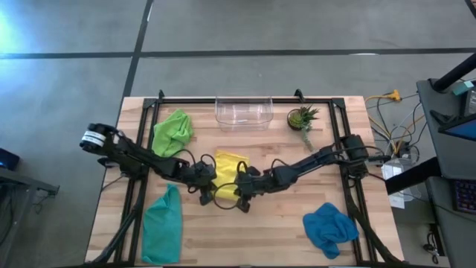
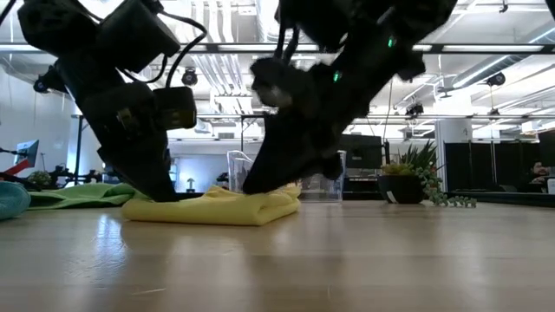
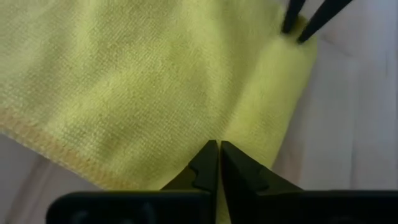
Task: Fold microfiber towels
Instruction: Fold the yellow microfiber towel
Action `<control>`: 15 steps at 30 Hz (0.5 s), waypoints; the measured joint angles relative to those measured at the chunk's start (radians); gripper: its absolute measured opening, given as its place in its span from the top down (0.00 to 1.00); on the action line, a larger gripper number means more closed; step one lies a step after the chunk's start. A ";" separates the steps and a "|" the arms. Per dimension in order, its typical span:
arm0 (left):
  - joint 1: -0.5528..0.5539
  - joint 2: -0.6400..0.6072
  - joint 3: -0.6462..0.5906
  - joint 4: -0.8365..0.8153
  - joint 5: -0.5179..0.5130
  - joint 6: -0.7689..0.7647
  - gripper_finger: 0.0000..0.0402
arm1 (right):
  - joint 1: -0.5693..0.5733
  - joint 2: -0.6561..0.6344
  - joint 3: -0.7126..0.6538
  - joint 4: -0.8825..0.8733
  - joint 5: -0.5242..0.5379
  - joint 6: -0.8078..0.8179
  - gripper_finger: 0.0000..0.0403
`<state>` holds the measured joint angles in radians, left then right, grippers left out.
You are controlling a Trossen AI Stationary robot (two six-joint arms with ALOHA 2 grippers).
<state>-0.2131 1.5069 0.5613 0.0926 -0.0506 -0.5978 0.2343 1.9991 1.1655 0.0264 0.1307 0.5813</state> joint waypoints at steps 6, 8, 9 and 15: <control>-0.003 -0.034 0.000 -0.035 0.005 0.001 1.00 | -0.002 -0.068 -0.002 -0.162 0.001 -0.013 0.91; -0.004 -0.055 0.000 -0.036 0.007 0.001 1.00 | -0.001 -0.098 -0.002 -0.161 0.001 -0.035 0.91; -0.004 -0.070 0.000 -0.035 0.007 0.006 1.00 | -0.001 -0.115 -0.002 -0.155 0.000 -0.050 0.91; -0.020 -0.213 0.001 -0.212 0.008 0.122 1.00 | 0.035 -0.206 -0.005 -0.177 0.000 -0.153 0.91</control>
<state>-0.2334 1.2943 0.5626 -0.1190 -0.0428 -0.4763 0.2697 1.7934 1.1606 -0.1502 0.1303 0.4284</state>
